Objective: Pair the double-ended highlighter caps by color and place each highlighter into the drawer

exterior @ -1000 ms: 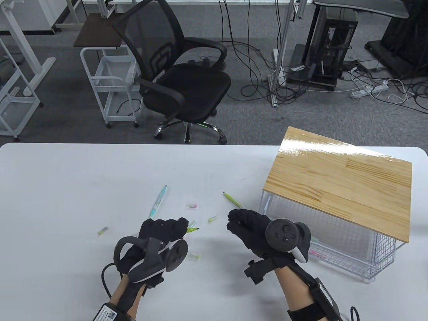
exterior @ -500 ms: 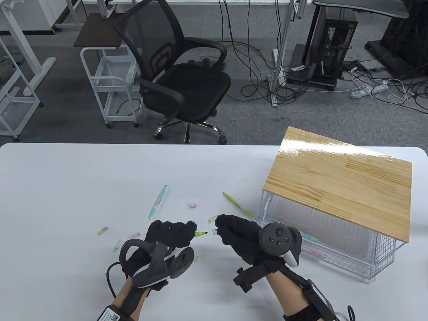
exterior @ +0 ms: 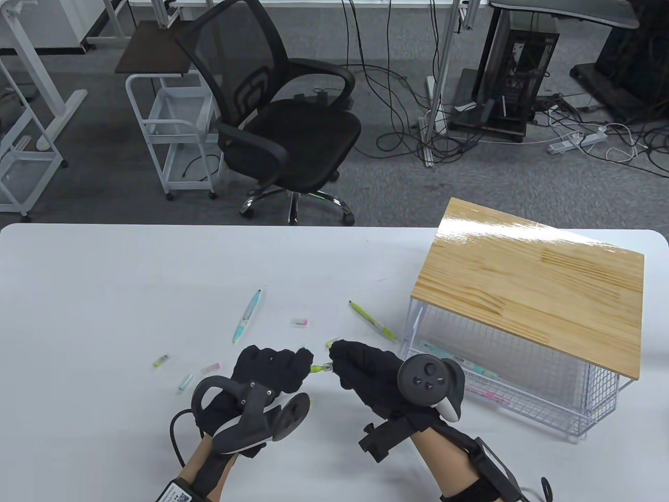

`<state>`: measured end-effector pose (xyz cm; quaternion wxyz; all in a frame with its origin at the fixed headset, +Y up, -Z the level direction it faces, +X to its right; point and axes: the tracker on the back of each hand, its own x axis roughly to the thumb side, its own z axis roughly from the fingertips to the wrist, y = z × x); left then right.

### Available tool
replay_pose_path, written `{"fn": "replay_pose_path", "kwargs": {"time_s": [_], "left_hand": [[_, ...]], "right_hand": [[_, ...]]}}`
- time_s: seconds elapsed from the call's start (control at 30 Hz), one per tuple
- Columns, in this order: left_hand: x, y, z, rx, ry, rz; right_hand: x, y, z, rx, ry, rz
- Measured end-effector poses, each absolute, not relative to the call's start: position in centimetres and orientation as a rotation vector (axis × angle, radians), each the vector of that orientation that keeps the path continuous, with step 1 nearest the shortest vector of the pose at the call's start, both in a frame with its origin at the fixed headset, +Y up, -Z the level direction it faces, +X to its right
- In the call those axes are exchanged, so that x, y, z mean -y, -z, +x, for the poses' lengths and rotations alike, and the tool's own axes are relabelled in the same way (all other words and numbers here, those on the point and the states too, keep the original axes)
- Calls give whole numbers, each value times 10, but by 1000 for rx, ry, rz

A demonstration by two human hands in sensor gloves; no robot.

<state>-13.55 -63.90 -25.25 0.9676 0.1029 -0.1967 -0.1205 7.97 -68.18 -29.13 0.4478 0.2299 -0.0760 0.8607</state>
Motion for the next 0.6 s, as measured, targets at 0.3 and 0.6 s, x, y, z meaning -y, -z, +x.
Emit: {"fn": "replay_pose_path", "kwargs": {"time_s": [0.3, 0.6], "left_hand": [[636, 248, -135, 449, 194, 298], [636, 247, -137, 456, 195, 318]], "right_hand": [[681, 286, 74, 156, -2075, 607], [684, 283, 69, 143, -2062, 634]]}}
